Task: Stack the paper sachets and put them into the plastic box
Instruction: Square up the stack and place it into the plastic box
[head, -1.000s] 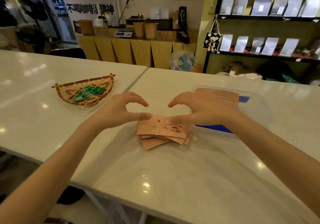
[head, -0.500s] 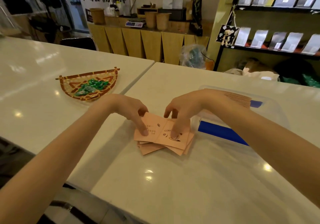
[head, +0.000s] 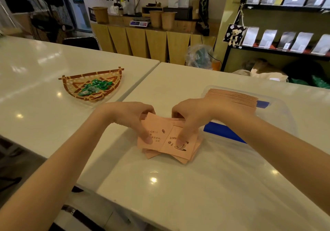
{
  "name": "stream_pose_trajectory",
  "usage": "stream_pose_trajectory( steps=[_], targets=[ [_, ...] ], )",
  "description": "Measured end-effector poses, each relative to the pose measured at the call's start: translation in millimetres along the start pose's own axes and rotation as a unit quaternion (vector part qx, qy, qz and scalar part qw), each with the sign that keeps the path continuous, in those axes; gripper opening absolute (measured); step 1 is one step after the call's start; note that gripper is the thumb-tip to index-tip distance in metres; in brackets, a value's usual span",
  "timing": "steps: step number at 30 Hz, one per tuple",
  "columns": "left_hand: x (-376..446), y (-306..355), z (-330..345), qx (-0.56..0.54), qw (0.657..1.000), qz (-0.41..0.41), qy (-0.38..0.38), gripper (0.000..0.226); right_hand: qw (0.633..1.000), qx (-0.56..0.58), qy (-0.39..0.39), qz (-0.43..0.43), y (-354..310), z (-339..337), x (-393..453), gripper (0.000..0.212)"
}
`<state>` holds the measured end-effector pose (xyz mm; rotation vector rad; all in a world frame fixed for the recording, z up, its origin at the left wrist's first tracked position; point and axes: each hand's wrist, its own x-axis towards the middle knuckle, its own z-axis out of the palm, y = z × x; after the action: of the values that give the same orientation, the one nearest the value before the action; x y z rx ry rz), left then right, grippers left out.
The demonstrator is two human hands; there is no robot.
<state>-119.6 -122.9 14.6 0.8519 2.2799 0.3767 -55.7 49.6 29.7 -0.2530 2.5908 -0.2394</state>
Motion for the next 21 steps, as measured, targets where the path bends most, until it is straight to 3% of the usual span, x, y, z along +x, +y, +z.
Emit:
stream_pose_trajectory(
  steps=[7, 13, 18, 21],
  targets=[
    [-24.0, 12.2, 2.9, 0.01, 0.988, 0.114, 0.104, 0.055, 0.974, 0.141, 0.176, 0.005, -0.1, 30.5, -43.8, 0.059],
    [-31.6, 14.1, 23.0, -0.075, 0.95, 0.206, 0.223, 0.059, 0.884, 0.303, 0.357, 0.012, 2.7, 61.9, -63.6, 0.051],
    [-23.8, 6.5, 43.7, -0.12, 0.939, 0.22, 0.235, 0.072, 0.845, 0.361, 0.395, 0.014, -1.7, 84.7, -63.7, 0.053],
    [-19.5, 1.1, 51.1, -0.134, 0.939, 0.205, 0.241, 0.081, 0.844, 0.365, 0.392, 0.019, -1.3, 89.4, -61.1, 0.058]
  ],
)
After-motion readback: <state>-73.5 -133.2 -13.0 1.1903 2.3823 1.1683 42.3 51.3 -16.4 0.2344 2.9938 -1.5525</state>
